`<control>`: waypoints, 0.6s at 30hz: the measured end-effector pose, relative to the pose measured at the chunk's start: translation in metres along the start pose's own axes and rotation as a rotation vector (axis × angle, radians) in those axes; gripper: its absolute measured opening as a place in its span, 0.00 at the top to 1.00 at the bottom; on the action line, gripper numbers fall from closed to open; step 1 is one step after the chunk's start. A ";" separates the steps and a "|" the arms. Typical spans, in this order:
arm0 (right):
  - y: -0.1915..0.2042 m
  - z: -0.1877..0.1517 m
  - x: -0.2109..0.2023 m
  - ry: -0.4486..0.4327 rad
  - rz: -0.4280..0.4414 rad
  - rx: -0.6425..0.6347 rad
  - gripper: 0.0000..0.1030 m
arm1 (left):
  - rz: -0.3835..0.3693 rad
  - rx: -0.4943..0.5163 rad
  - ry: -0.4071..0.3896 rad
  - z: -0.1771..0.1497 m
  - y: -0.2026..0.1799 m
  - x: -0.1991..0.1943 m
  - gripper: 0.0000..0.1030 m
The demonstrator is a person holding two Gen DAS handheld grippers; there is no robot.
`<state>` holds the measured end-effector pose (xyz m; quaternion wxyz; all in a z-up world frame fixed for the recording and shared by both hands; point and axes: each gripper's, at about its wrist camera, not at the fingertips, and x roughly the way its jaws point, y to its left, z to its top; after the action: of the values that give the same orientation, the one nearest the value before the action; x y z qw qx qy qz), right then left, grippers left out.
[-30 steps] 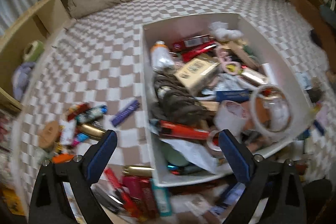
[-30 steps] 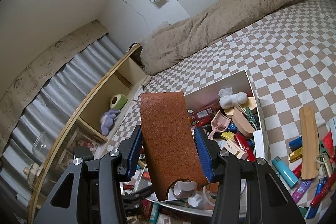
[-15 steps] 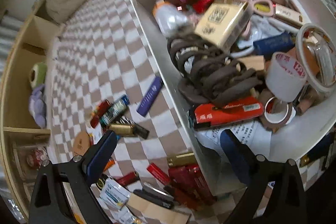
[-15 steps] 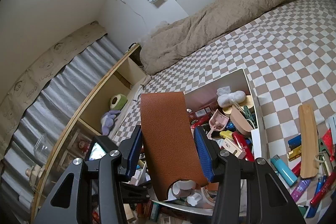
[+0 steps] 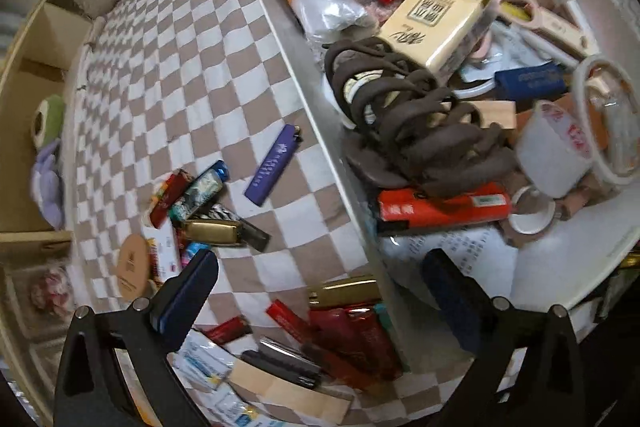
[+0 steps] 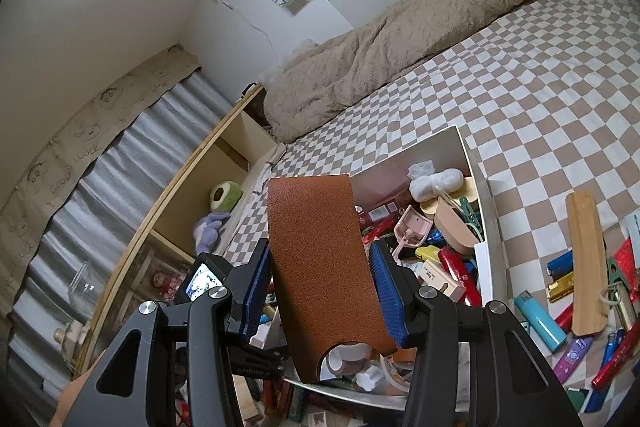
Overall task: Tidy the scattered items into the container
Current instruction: 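Lower the red lighter into the box and open the left tool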
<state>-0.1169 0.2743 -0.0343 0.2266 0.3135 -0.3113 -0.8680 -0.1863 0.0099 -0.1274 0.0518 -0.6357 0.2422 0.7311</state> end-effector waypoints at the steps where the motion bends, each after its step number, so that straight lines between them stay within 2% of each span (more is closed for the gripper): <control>1: 0.000 0.000 0.000 0.002 -0.001 -0.002 0.51 | -0.034 -0.015 -0.014 -0.002 0.001 -0.004 0.01; 4: 0.000 -0.001 0.000 0.003 -0.002 -0.005 0.51 | -0.129 -0.057 -0.066 -0.006 0.002 -0.019 0.01; 8: 0.000 -0.001 0.000 0.004 -0.002 -0.006 0.51 | -0.188 -0.110 -0.172 -0.013 0.004 -0.042 0.01; 12: 0.002 -0.002 0.001 0.007 -0.018 -0.025 0.51 | -0.276 -0.183 -0.329 -0.022 0.005 -0.073 0.01; 16: 0.002 -0.002 0.004 0.013 -0.028 -0.033 0.51 | -0.304 -0.250 -0.487 -0.028 0.009 -0.095 0.01; 18: 0.003 -0.003 0.007 0.019 -0.034 -0.041 0.51 | -0.342 -0.296 -0.556 -0.033 0.015 -0.101 0.01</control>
<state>-0.1192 0.2668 -0.0369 0.2214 0.3223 -0.2860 -0.8749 -0.1435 0.0068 -0.0287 0.1448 -0.4443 0.0005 0.8841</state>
